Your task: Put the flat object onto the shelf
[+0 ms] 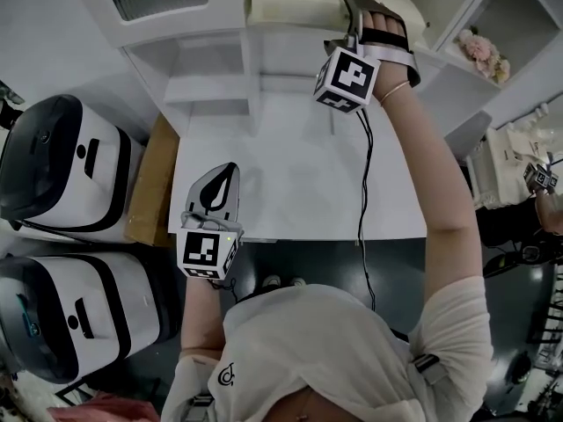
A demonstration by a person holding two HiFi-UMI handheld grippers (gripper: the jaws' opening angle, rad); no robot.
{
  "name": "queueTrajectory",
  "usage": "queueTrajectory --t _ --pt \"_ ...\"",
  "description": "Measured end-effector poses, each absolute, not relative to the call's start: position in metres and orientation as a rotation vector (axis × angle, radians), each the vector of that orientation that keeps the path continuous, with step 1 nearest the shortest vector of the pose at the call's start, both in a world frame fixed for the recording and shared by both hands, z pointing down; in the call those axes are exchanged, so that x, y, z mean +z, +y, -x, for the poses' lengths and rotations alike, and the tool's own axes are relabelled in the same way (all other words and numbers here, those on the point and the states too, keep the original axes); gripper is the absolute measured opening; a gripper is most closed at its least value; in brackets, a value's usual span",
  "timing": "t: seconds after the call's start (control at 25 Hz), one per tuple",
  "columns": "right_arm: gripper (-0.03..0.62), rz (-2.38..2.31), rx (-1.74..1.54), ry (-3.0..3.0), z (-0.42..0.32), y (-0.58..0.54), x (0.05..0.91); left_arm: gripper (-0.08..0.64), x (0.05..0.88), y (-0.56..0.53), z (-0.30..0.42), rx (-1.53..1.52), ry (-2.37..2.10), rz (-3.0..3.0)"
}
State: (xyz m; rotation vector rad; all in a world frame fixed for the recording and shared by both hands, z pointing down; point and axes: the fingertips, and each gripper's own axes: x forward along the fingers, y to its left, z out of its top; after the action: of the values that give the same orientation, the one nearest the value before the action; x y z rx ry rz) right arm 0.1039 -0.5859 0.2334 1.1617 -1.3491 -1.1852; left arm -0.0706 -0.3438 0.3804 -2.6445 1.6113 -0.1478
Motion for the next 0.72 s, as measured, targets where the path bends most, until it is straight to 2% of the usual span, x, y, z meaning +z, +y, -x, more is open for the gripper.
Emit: queueTrajectory --t 0.08,0.2,0.28,0.44,0.52,0.56,0.72 --pt "0.525 -1.185 -1.175 -1.361 -0.106 -0.571 0.236 0.012 0.377 -0.34 0.067 -0.143 1.595 2.638" --pt "0.381 -1.23 -1.131 -1.385 -0.113 -0.55 0.241 0.012 0.371 -0.335 0.063 -0.132 1.573 2.629" --pt "0.33 -1.244 -1.085 -1.422 -0.118 -0.539 0.248 0.012 0.37 -0.331 0.06 -0.13 1.564 2.627" --pt "0.145 -1.308 -1.057 -1.496 -0.126 -0.513 0.252 0.012 0.369 -0.323 0.05 -0.136 1.535 2.637" --pt "0.03 -1.381 -1.087 -1.55 -0.127 -0.494 0.245 0.012 0.367 -0.32 0.047 -0.133 1.527 2.638" --pt "0.008 -1.416 -1.095 -1.588 -0.126 -0.484 0.243 0.012 0.366 -0.318 0.046 -0.129 1.522 2.638" --pt "0.008 -1.481 -0.984 -1.776 -0.125 -0.443 0.259 0.012 0.361 -0.309 0.043 -0.122 1.495 2.636"
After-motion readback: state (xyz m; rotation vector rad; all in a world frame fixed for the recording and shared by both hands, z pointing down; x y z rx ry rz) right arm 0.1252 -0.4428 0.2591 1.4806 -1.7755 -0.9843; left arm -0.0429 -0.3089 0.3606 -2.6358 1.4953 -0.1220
